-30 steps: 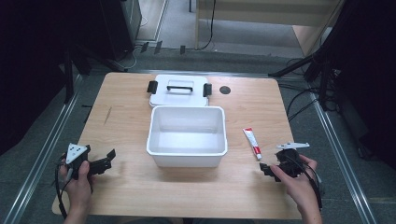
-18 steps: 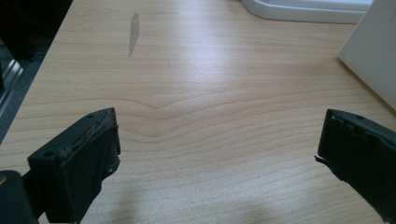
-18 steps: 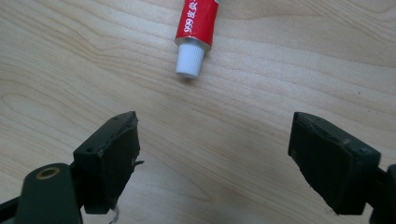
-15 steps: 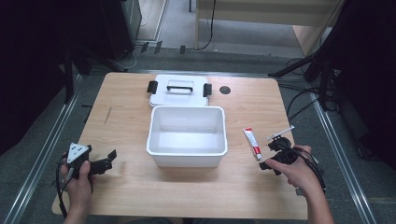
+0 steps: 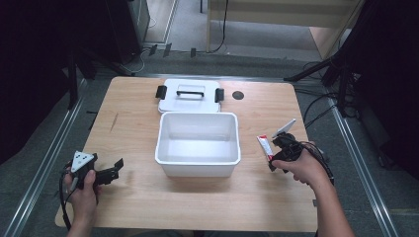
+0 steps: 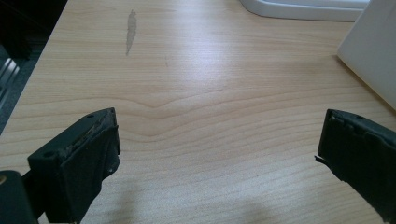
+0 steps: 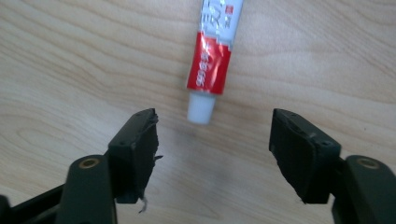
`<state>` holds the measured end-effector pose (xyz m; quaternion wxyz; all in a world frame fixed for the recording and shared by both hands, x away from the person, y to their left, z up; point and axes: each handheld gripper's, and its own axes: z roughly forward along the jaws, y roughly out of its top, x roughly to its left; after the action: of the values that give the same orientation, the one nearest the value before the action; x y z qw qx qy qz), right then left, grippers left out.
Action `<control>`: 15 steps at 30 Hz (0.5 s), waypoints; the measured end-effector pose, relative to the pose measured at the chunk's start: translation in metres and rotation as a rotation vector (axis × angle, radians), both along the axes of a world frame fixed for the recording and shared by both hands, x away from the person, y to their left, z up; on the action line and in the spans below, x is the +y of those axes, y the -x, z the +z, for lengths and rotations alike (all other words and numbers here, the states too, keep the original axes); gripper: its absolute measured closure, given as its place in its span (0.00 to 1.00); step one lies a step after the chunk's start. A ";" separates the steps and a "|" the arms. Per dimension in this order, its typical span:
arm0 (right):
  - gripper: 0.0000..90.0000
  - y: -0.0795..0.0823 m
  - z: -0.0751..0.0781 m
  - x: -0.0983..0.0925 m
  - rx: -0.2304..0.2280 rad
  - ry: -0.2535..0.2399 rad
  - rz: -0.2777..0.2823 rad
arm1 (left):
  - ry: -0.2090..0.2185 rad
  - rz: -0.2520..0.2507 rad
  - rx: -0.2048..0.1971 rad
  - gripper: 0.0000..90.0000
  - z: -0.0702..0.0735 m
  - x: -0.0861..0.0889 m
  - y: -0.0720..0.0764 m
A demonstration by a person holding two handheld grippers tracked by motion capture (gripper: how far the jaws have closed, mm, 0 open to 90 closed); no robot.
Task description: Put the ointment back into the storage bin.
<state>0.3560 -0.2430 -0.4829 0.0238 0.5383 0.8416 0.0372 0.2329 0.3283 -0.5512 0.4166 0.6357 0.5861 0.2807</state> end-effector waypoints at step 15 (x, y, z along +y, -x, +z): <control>0.51 -0.028 -0.004 0.012 0.064 -0.002 0.001 | 0.002 -0.005 -0.001 0.00 0.000 -0.001 0.000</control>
<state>0.3835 -0.2309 -0.4869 -0.0036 0.5387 0.8422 0.0206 0.2333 0.3278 -0.5514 0.4181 0.6367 0.5847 0.2793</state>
